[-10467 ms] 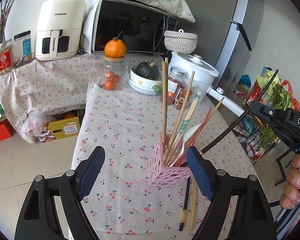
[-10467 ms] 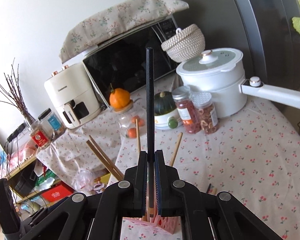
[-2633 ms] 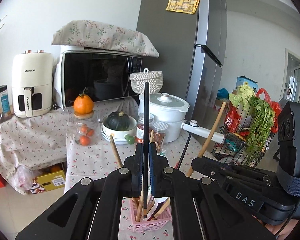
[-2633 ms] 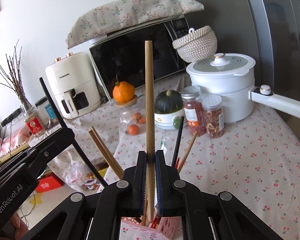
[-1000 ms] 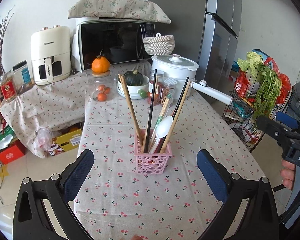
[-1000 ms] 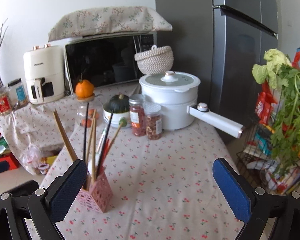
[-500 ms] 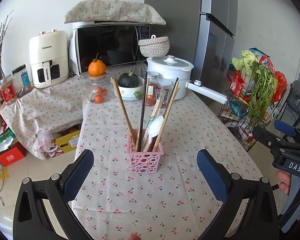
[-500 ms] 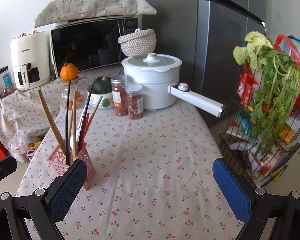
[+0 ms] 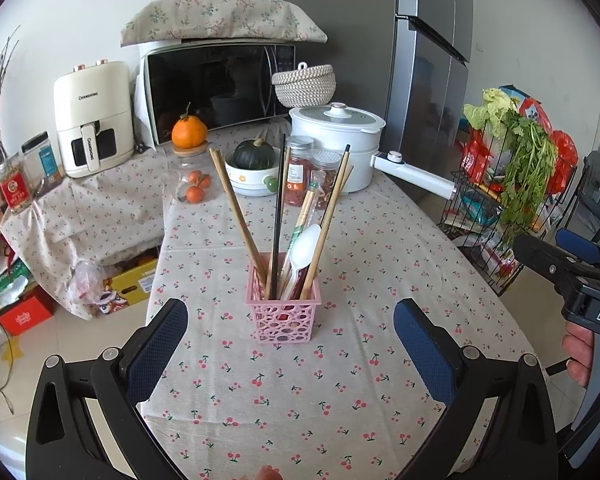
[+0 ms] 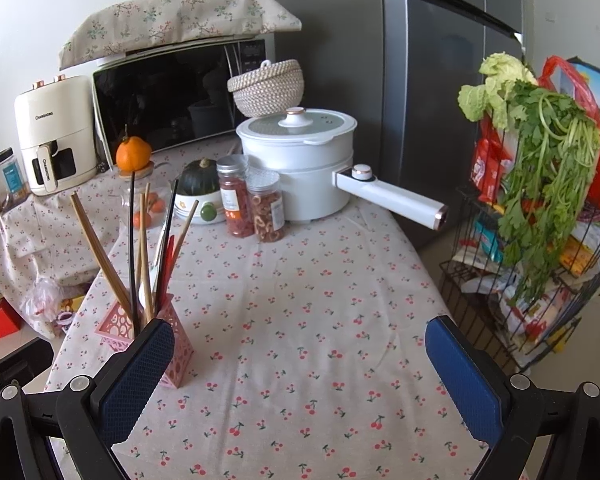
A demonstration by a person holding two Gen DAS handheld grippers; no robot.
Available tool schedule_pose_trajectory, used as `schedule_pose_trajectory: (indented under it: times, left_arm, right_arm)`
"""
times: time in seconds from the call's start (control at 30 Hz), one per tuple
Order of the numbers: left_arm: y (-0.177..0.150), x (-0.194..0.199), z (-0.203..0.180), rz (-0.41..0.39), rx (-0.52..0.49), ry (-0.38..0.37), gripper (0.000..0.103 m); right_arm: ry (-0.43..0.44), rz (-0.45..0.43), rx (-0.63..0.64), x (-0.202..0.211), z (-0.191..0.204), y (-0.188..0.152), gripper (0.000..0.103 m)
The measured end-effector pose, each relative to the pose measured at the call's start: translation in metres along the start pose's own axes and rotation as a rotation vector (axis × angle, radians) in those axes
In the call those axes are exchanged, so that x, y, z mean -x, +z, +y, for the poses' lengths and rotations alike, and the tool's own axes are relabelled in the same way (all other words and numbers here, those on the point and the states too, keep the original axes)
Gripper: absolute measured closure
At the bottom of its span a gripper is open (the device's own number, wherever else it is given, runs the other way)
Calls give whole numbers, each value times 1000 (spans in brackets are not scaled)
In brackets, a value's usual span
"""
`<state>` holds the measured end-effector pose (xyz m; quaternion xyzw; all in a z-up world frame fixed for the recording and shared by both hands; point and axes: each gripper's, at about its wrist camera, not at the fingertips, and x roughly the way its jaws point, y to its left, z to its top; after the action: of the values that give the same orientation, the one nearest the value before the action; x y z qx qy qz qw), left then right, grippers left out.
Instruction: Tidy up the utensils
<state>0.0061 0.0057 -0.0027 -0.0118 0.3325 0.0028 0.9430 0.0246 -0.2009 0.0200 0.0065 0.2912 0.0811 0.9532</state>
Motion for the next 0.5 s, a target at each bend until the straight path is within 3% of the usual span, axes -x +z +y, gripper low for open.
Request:
schedule_pose_trajectory:
  times: [0.5]
  left_arm:
    - [-2,-2,-7,4,-17,9,0]
  right_arm:
    - [-2,-13,-39,6,-7,2,0]
